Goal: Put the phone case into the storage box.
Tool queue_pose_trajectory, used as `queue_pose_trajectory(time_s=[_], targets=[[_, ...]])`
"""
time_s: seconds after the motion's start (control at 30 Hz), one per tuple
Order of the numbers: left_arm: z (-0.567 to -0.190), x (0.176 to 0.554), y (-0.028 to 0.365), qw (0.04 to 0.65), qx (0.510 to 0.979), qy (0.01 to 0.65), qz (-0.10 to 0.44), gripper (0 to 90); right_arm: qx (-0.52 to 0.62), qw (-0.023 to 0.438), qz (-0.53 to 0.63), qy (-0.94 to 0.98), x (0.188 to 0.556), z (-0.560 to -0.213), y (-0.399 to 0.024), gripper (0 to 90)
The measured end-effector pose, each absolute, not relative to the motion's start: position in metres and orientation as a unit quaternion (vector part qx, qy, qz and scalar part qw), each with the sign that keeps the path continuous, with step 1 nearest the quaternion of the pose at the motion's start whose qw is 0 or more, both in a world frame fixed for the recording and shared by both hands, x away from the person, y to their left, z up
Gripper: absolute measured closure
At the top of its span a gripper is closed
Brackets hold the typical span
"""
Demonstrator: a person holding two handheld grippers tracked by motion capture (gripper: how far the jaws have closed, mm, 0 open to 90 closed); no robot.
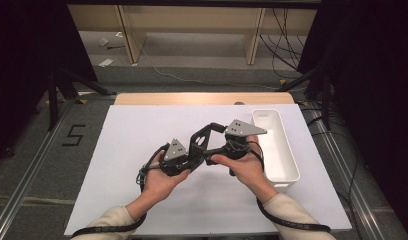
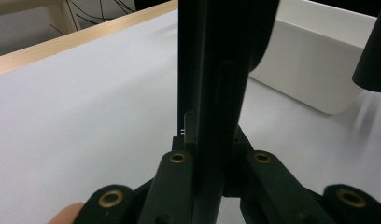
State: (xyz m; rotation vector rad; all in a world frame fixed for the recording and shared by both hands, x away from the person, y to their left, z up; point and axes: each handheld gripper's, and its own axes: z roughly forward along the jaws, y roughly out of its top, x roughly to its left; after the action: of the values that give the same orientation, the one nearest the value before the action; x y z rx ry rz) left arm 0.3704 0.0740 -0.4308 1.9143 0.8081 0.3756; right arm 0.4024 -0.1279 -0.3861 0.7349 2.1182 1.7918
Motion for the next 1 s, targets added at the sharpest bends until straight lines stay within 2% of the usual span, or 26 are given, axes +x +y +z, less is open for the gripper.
queue_pose_trajectory(time_s=[1.0], targets=[[-0.4321, 0.3708, 0.0642, 0.498, 0.788, 0.329, 0.149, 84.6, 0.279, 0.145, 0.621, 0.718, 0.4031, -0.3923, -0.1247, 13.4]])
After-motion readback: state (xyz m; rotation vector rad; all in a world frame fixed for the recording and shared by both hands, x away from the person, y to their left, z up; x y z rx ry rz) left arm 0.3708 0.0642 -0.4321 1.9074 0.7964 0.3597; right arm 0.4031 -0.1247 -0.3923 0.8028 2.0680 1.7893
